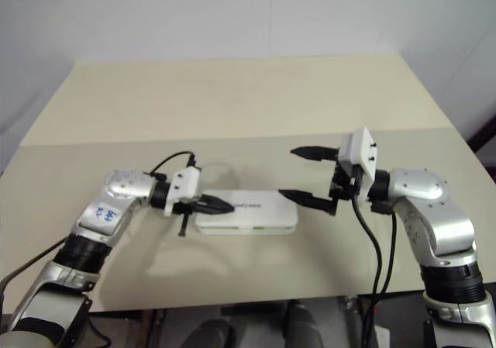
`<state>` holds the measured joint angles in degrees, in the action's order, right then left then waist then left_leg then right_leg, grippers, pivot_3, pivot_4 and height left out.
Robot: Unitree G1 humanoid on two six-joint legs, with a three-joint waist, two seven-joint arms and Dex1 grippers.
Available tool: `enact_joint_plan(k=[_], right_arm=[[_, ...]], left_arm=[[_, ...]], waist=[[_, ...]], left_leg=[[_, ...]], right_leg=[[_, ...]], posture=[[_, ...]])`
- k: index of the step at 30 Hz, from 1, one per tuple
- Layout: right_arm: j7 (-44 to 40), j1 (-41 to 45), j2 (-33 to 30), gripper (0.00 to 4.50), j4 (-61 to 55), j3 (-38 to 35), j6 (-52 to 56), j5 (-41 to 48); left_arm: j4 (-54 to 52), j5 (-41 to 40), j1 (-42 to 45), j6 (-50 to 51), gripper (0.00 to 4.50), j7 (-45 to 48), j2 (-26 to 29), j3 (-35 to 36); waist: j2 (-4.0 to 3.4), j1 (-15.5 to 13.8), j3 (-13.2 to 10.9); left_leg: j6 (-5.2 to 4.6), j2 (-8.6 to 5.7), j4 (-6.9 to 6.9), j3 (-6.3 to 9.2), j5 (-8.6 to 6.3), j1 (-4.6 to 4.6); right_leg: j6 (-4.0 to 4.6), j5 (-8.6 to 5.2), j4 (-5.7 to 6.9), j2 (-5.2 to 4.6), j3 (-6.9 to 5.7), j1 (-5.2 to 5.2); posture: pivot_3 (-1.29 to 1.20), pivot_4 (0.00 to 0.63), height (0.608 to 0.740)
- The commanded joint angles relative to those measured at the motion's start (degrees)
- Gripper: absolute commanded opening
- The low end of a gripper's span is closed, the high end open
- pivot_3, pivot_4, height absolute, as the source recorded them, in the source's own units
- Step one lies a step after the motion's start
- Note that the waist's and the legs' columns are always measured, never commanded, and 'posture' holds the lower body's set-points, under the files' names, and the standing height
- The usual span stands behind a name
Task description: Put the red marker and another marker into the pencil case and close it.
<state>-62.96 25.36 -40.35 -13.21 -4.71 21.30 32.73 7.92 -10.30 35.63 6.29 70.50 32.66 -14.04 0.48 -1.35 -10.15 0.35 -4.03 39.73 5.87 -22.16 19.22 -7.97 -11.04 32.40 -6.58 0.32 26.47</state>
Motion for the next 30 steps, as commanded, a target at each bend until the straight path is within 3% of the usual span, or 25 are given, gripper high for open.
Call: enact_joint_plan(k=[1, 14, 23, 30], right_arm=[[0.6, -0.2, 0.2, 4.50, -2.0, -0.6, -0.5, 0.5], [1.0, -0.4, 0.4, 4.50, -2.2, -0.2, -0.4, 0.4], [-0.5, 1.8, 1.6, 4.50, 0.9, 2.0, -1.8, -0.6], [-3.3, 4.4, 2.0, 4.50, 5.0, 3.5, -3.5, -1.9]], left_arm=[[1.8, 1.5, 0.7, 0.1, 0.02, -1.1, -1.1, -0.9], [2.0, 3.6, 0.0, -0.3, 0.02, -1.5, -2.7, -1.8], [-4.9, -6.1, -1.4, 6.0, 0.02, -6.0, -4.3, 7.8], [-16.5, -13.5, -5.4, 15.2, 0.02, -9.2, 1.4, 17.2]], waist=[[0.00, 0.0, 0.0], [-0.01, 0.0, 0.0], [0.00, 0.2, 0.0], [0.00, 0.6, 0.0]], left_leg=[[0.00, 0.00, 0.00, 0.00, 0.00, 0.00], [0.00, 0.01, 0.11, -0.01, 0.00, -0.02], [0.00, 0.02, 0.16, -0.02, 0.00, 0.02], [0.00, 0.05, 0.14, -0.02, 0.00, 0.01]], right_leg=[[0.00, 0.00, 0.00, 0.01, 0.00, 0.00], [0.02, 0.06, 0.03, 0.00, 0.01, -0.05], [0.02, 0.09, 0.02, 0.02, 0.03, -0.01], [0.03, 0.10, 0.02, 0.02, 0.03, -0.01]], posture=[[0.00, 0.150, 0.740], [0.00, 0.150, 0.740], [0.00, 0.150, 0.740], [0.00, 0.150, 0.740]])
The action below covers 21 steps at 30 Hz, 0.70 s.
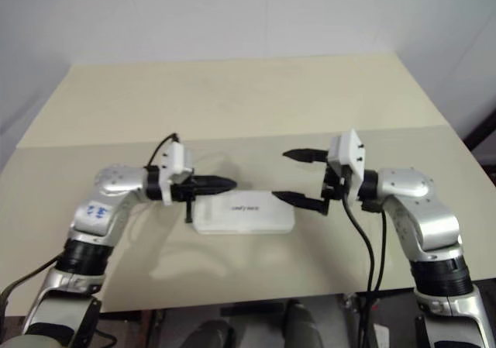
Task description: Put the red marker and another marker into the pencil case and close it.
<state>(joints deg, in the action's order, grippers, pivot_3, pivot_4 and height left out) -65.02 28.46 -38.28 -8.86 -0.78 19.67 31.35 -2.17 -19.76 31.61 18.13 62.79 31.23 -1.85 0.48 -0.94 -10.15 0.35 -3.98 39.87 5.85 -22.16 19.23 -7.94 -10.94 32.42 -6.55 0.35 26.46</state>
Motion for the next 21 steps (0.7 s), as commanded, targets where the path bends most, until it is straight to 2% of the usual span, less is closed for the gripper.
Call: enact_joint_plan(k=[1, 5, 10, 18, 19, 21], right_arm=[[-1.6, 1.6, -0.2, 4.50, 1.3, -0.4, -2.1, -0.6], [-3.0, 2.6, -0.2, 4.50, 3.5, -0.3, -3.2, -1.3], [-4.1, 4.5, 0.7, 4.50, 6.4, 0.1, -5.3, -2.5], [-6.2, 6.6, 1.8, 4.50, 9.1, 0.7, -6.5, -3.0], [-6.4, 6.9, 1.8, 4.50, 9.4, 0.7, -6.6, -3.1], [-6.8, 7.1, 1.9, 4.50, 9.9, 0.6, -6.8, -3.3]], left_arm=[[-7.8, -4.8, -2.2, 4.4, 0.02, -2.1, 3.7, 6.2], [-12.8, -9.9, -7.2, 8.7, 0.02, -4.4, 7.3, 13.8], [-15.4, -12.9, -13.5, 10.6, 1.64, -7.5, 9.4, 21.0], [-21.0, -16.8, -17.9, 11.4, 4.34, -10.8, 8.4, 22.2], [-21.4, -16.6, -18.1, 11.0, 4.48, -11.1, 8.5, 21.9], [-21.7, -17.3, -18.4, 11.1, 4.48, -11.7, 8.4, 22.0]], waist=[[0.00, 0.1, 0.0], [0.00, 0.2, 0.0], [0.00, 0.2, 0.0], [0.00, -0.2, 0.0], [0.00, -0.2, 0.0], [0.00, -0.1, 0.0]], left_leg=[[0.00, 0.01, -0.02, 0.01, 0.00, 0.00], [0.00, 0.01, -0.04, 0.04, 0.00, 0.00], [0.00, 0.04, -0.04, 0.05, 0.00, -0.02], [0.01, 0.04, -0.04, 0.04, 0.00, -0.01], [0.01, 0.03, -0.05, 0.03, -0.01, -0.01], [0.01, 0.04, -0.07, 0.03, -0.01, -0.01]], right_leg=[[0.00, 0.00, -0.01, 0.00, 0.00, 0.01], [0.00, 0.00, -0.02, -0.01, 0.00, 0.01], [0.02, 0.00, -0.01, 0.00, 0.00, 0.01], [0.03, 0.00, -0.03, -0.01, -0.01, 0.01], [0.03, 0.01, -0.03, -0.01, -0.01, 0.01], [0.04, 0.00, -0.03, 0.00, -0.01, 0.01]], posture=[[0.00, 0.150, 0.740], [0.00, 0.150, 0.740], [0.00, 0.150, 0.740], [0.00, 0.150, 0.740], [0.00, 0.150, 0.740], [0.00, 0.150, 0.740]])
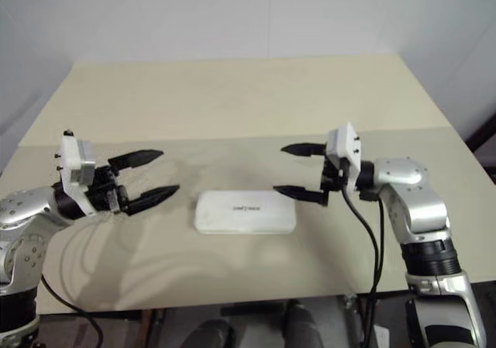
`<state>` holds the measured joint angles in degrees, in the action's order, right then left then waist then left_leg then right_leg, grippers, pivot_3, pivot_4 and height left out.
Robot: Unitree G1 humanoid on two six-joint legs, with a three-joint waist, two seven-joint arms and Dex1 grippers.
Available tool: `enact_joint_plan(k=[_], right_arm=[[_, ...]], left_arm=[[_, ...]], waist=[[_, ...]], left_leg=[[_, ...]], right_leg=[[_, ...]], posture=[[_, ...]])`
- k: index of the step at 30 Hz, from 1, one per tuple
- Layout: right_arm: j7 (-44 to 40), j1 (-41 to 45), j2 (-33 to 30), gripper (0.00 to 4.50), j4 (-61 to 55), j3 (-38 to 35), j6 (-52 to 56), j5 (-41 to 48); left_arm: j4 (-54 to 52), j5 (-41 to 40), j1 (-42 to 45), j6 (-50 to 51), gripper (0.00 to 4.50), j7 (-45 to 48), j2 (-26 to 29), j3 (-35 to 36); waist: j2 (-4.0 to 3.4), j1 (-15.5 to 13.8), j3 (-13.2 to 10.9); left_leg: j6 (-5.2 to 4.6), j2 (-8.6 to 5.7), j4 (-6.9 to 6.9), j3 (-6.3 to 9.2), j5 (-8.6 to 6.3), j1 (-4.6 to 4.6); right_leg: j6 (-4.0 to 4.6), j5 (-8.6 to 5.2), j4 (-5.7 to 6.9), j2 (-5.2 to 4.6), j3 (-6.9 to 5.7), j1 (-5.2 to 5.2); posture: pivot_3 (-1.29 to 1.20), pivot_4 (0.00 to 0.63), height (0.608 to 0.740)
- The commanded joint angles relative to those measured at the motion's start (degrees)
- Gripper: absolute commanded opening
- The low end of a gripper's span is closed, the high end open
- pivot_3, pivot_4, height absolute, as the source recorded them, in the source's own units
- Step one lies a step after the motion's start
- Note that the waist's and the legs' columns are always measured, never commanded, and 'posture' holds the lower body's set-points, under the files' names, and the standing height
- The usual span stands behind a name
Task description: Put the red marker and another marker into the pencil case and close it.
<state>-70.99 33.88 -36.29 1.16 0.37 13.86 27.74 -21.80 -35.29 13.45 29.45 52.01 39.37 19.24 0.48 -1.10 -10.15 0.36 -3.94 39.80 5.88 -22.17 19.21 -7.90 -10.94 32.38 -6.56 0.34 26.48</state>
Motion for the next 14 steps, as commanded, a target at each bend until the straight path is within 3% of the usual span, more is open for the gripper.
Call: enact_joint_plan(k=[1, 14], right_arm=[[-0.9, 1.6, 0.0, 4.50, -0.2, -0.5, -1.0, 0.2], [-2.4, 4.6, 1.6, 4.50, 4.3, 0.1, -2.7, -1.5]], left_arm=[[-2.0, -2.0, -0.7, -0.5, 4.48, -0.9, 0.2, 1.2], [0.4, 2.3, -1.8, -5.7, 4.48, -1.5, 2.0, 0.3]], waist=[[0.00, 0.0, 0.0], [0.00, 0.5, 0.0]], left_leg=[[0.00, 0.00, 0.00, 0.00, 0.00, -0.01], [0.00, 0.01, -0.03, -0.04, 0.00, -0.02]], right_leg=[[0.00, 0.00, 0.00, 0.00, 0.00, 0.00], [0.02, 0.00, 0.00, 0.02, 0.00, 0.00]], posture=[[0.00, 0.150, 0.740], [0.00, 0.150, 0.740]])
